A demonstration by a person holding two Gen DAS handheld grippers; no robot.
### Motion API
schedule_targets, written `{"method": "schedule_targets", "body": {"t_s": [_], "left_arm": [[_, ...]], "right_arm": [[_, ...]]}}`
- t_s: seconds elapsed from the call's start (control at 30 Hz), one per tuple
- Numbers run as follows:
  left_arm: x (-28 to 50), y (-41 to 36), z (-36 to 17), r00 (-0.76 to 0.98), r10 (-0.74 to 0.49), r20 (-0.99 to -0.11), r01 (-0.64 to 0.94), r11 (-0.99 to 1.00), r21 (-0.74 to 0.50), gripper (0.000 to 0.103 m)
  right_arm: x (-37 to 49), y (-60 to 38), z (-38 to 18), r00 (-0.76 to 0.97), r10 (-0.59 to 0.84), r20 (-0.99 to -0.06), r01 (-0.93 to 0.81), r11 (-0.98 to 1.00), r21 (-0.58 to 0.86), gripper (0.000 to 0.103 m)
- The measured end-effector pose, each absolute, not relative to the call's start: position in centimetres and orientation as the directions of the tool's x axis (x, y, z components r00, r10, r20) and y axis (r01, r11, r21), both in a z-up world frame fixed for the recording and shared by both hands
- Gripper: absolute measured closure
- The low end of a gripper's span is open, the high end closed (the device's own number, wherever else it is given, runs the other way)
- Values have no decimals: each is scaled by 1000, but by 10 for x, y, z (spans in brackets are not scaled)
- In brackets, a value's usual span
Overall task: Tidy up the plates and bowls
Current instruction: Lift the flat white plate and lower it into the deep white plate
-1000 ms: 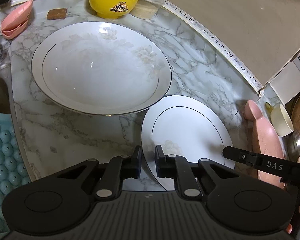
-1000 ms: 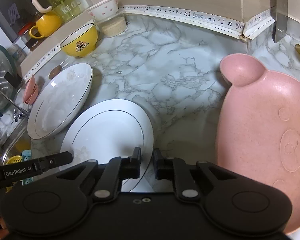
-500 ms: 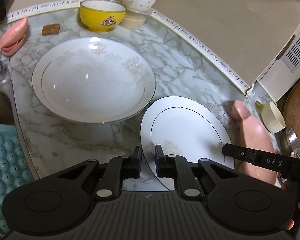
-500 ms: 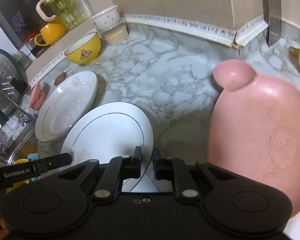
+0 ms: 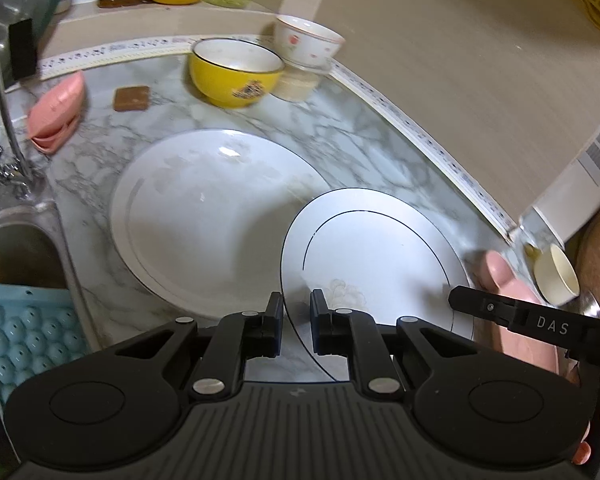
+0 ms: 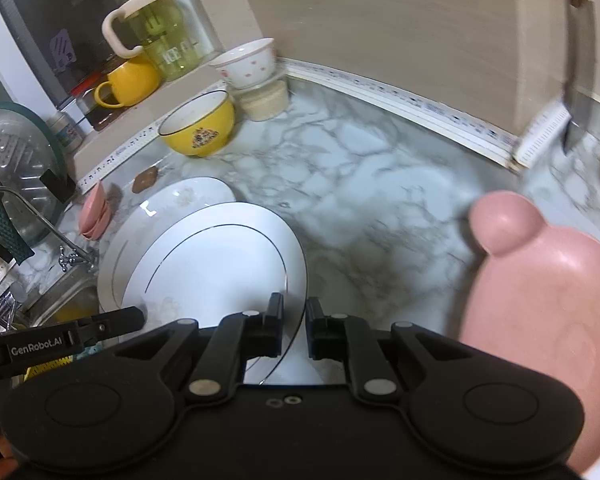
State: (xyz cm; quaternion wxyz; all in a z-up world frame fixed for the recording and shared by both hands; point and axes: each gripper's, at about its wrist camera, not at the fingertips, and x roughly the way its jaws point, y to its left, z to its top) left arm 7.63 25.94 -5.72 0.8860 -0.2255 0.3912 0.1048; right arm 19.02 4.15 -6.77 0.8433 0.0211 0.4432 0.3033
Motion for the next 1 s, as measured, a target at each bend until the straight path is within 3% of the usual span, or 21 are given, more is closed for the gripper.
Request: {"method": "schedule_targets", "body": {"t_s": [0.5,1.0], "left_arm": [[93,337,-84,641,38,-766,-434,842,-322,91],[112,364,-100,619,6,-785,-442,829,-343,90]], "right_arm": [[216,119,-86,368,537,-759,-527,793,306,91],[231,153,-90,382,495,-780,-539,805,247,92]]}}
